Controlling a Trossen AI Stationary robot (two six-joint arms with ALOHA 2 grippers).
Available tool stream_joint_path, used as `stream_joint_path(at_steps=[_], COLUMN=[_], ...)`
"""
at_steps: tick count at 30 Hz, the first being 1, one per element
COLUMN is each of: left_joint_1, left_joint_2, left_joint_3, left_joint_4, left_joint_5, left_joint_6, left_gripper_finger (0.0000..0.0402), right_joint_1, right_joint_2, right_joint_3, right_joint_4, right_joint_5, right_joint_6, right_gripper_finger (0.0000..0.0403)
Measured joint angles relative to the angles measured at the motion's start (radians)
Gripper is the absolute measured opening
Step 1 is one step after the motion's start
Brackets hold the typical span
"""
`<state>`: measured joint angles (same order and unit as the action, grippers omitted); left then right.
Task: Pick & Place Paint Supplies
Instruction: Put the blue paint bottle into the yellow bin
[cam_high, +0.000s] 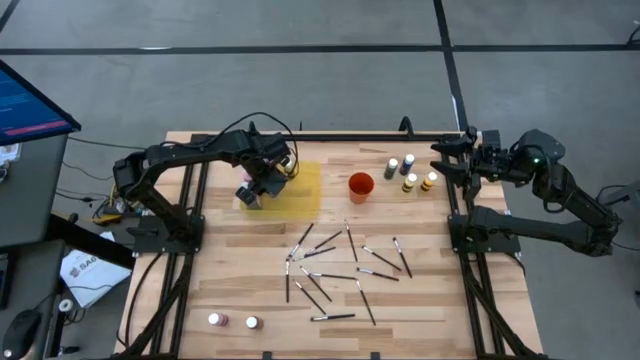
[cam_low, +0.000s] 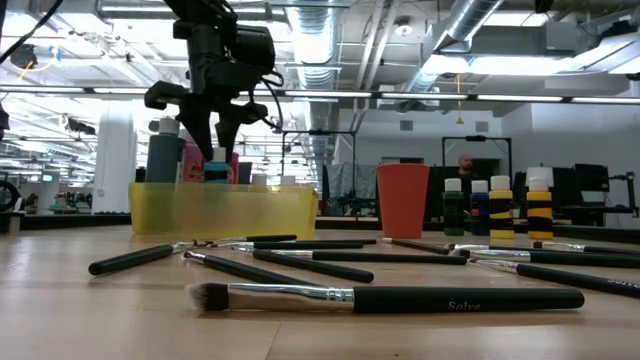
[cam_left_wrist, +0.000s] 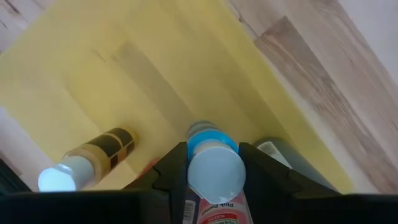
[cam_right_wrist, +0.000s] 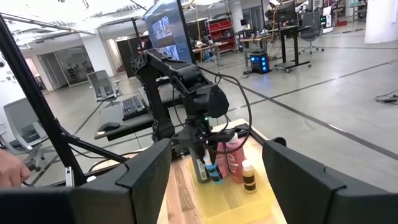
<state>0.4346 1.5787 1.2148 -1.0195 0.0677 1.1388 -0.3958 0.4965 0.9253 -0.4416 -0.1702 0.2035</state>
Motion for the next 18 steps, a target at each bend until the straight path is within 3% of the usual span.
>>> stream_joint_path(at_steps=[18], left_joint_1=[0.026], left_joint_2=[0.000], left_joint_3=[-0.001], left_joint_4=[0.033], left_joint_5=[0.011], left_joint_6=[-0.031], left_gripper_finger=[0.0113], right_joint_1=[0.000], right_joint_2=[0.000], right_joint_3=[0.000], right_joint_4=[0.000], right_joint_5=[0.004], right_joint_6=[-0.004], right_gripper_finger=[0.0248])
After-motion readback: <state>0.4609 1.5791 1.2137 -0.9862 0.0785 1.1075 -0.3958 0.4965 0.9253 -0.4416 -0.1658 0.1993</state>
